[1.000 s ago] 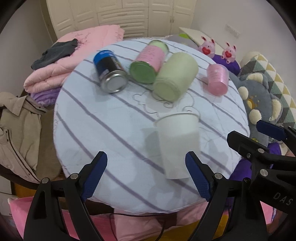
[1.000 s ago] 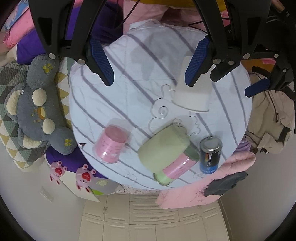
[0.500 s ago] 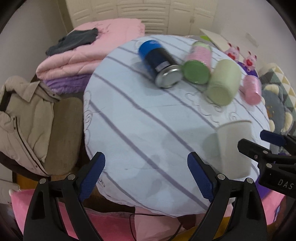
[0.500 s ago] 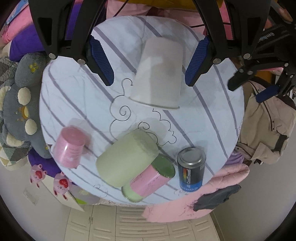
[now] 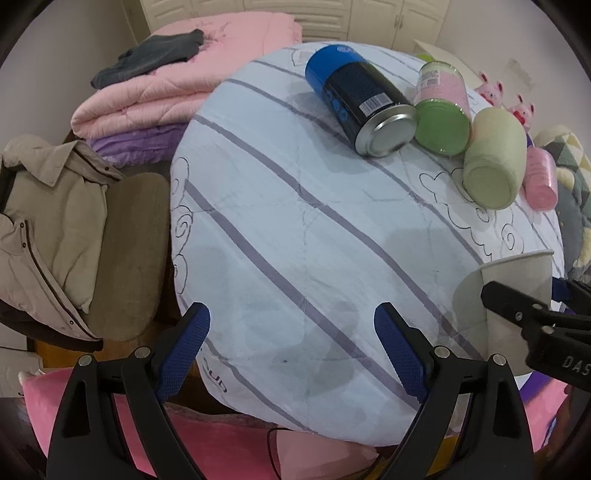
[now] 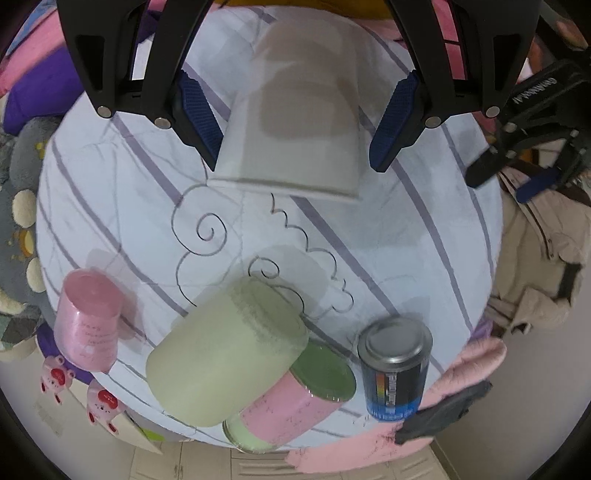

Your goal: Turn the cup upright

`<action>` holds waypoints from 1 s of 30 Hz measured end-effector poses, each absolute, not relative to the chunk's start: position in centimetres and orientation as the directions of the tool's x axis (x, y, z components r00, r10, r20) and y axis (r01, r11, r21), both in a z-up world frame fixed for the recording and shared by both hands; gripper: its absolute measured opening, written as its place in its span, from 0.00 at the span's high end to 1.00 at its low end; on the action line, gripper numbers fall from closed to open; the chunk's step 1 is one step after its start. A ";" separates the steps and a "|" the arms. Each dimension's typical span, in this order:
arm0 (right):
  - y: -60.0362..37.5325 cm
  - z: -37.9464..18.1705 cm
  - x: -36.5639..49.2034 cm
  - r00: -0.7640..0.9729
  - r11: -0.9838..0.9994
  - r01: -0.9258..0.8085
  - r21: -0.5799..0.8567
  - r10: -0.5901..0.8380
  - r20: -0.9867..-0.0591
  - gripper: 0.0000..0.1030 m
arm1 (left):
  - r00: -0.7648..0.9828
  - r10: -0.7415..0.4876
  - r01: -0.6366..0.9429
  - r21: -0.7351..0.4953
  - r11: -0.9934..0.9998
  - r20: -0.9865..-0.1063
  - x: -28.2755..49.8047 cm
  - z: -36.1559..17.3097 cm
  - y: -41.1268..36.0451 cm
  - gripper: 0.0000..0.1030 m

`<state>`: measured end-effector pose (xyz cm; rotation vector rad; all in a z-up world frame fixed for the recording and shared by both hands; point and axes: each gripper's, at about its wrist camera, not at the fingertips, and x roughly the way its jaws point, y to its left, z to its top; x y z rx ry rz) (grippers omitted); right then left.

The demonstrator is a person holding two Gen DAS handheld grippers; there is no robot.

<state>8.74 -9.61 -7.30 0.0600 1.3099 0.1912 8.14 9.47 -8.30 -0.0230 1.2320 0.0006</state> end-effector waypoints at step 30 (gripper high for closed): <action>-11.4 -3.7 9.4 0.441 0.983 -0.158 0.089 0.151 -0.885 0.32 | 0.348 -0.010 -0.003 -0.012 1.000 -0.937 8.0 -7.6 7.6 0.09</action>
